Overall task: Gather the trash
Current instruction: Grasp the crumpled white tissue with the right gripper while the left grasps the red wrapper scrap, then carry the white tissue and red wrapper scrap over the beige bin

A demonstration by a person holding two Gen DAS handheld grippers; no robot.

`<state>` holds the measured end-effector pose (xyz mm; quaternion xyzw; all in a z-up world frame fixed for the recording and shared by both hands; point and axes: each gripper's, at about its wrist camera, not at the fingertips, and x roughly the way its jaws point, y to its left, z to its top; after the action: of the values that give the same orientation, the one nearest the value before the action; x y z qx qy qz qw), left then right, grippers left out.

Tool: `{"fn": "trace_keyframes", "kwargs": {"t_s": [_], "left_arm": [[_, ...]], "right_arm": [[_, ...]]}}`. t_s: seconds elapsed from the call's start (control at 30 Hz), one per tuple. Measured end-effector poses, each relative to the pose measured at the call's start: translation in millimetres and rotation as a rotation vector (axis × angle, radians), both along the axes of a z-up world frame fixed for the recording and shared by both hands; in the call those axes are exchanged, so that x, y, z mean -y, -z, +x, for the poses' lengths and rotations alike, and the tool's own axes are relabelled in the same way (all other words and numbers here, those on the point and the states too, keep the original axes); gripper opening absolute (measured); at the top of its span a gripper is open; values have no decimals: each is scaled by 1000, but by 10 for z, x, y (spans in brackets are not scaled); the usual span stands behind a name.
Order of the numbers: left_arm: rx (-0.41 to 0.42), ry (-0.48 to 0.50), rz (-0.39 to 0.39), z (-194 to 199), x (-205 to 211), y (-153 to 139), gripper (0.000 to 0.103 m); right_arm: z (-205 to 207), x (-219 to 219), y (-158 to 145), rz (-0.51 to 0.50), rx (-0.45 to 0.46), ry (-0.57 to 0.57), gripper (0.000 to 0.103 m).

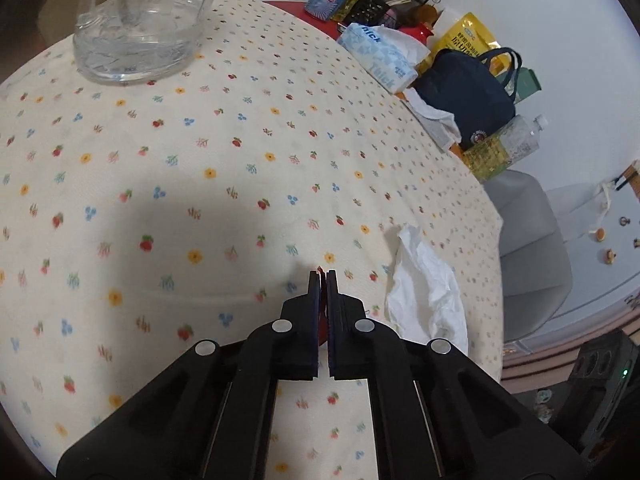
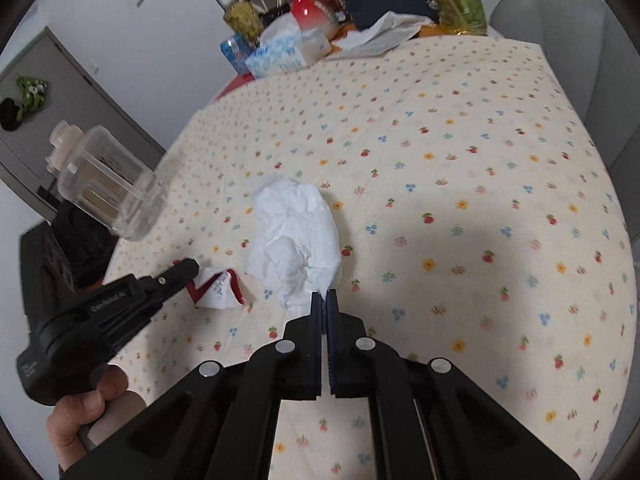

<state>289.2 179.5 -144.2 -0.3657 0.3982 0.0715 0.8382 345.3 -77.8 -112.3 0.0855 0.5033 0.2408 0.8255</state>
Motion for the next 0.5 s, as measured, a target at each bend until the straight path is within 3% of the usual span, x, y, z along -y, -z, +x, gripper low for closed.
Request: {"fn": "trace_keyframes", "kwargs": {"t_s": [0.27, 0.5], "left_arm": [[47, -41, 7, -397, 215, -175, 4], [93, -51, 42, -692, 377, -356, 4]], "right_arm": [[-432, 396, -307, 69, 91, 58, 3], [-660, 825, -397, 128, 99, 114, 3]]}}
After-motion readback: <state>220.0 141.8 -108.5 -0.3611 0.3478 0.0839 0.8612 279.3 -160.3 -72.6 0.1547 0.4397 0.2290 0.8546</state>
